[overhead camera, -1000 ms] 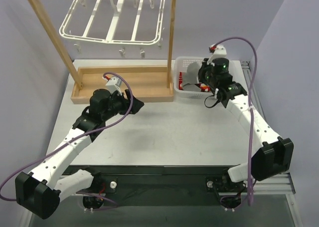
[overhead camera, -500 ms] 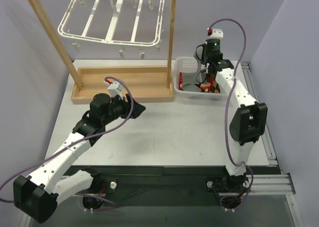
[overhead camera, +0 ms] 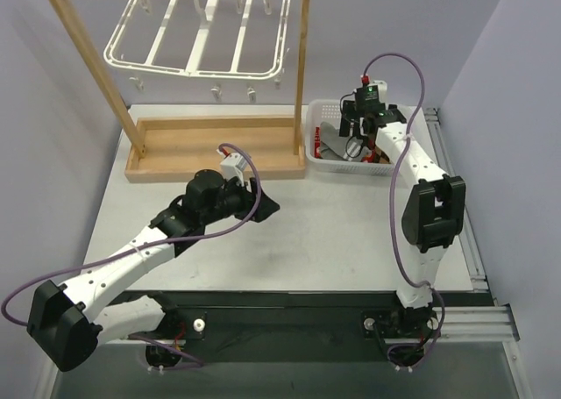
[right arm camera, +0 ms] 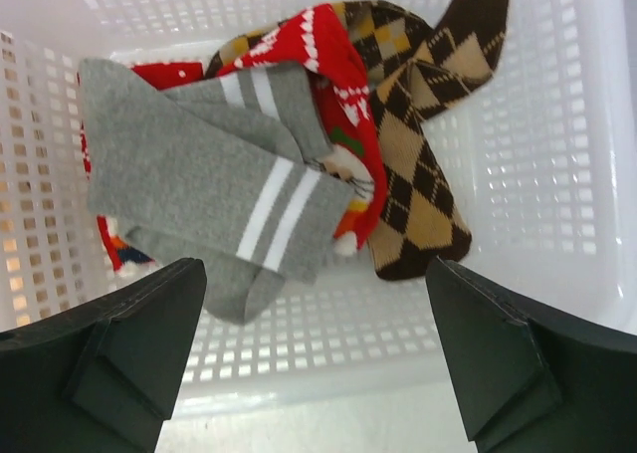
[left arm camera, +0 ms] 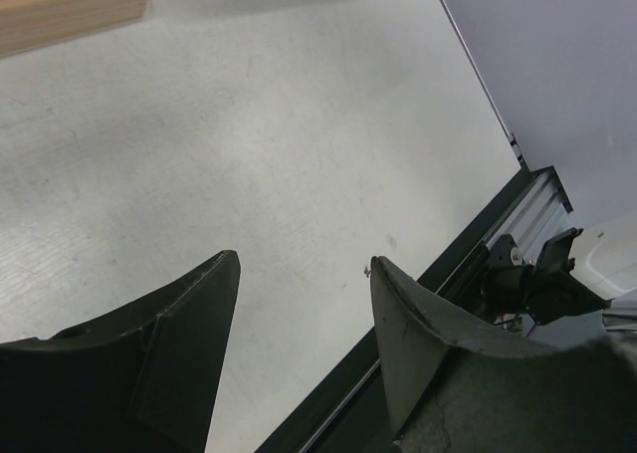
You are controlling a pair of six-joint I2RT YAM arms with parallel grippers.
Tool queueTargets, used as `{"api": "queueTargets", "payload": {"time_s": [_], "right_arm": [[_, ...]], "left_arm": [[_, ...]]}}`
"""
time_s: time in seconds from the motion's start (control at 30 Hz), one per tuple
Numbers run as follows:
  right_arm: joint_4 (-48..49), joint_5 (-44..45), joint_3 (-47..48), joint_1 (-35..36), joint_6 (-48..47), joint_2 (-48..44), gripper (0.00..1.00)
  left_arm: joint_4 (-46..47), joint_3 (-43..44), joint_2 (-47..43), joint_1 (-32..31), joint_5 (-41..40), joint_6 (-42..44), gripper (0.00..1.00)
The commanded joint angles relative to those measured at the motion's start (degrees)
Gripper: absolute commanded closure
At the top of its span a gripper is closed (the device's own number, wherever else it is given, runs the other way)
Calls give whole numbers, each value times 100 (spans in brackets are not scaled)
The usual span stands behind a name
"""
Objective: Remove the socks clipped to the hanger
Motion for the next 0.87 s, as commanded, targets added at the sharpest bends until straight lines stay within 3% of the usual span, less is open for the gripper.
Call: {"api": "queueTargets", "payload": {"time_s": [0.0,0.17,0.3,0.53,0.67,0.83], "right_arm": [[-651,270,-181,84,369,-1022,0],[-1004,130,-760,330,651,-1820,0],[-1022,-212,-1822,629,1151,-2410,0],[-838,42,-3245,1956,1740,-3192,0],[-102,-195,-4336,2247,2075,-3964,0],[1138,-1230,-5620,2212,2102,-4941,0]], "left_arm": [[400,364,52,-280,-116,6,34],[671,163,-54,-360,-116,-47,34],[1032,-75,-177,-386,-28,-222,34],[1332,-426,-247,-544,157,-521,34],[1569,-769,-492,-597,157,-767,34],[2438,-1470,-660,-606,411,-1276,34]]}}
